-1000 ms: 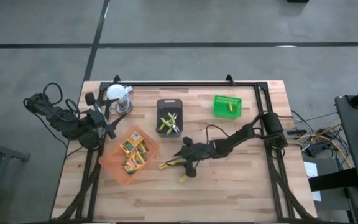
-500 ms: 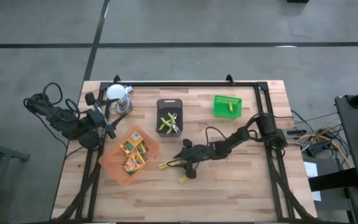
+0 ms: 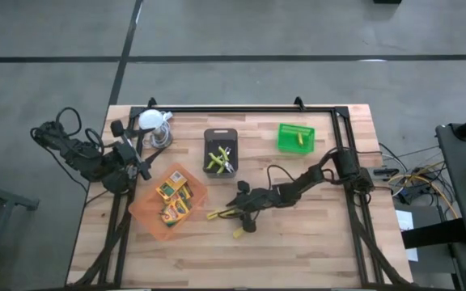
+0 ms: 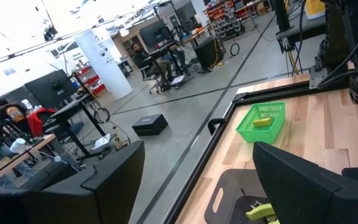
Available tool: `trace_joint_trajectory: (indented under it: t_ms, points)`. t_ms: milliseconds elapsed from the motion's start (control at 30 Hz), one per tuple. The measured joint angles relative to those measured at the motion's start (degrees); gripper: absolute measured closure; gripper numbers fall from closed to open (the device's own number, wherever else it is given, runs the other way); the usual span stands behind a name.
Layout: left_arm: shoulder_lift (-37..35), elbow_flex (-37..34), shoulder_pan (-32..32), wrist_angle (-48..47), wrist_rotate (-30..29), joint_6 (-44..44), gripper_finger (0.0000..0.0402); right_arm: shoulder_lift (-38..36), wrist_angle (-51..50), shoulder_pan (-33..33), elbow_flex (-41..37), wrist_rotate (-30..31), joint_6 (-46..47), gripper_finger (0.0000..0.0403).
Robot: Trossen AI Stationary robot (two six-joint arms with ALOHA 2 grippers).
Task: Pick & Place School Supplies
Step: Put the yellow eraser into the green bin
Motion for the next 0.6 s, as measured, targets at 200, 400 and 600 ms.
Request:
trace_joint_trajectory:
  t_ms: [200, 400, 600]
  points:
    - [0.00, 0.01, 0.00, -0.02, 0.01, 0.01, 0.0096, 0.02, -0.13, 0.00, 0.02, -0.02, -0.15, 0.0279]
    - [0.00, 0.02, 0.00, -0.02, 0.02, 0.00, 0.0096, 0.02, -0.29, 0.00, 0.02, -0.04, 0.11, 0.0311]
    - [0.00, 0.01, 0.00, -0.01, 0.02, 0.01, 0.0096, 0.02, -0.27, 0.00, 0.02, 0.00, 0.34, 0.0316]
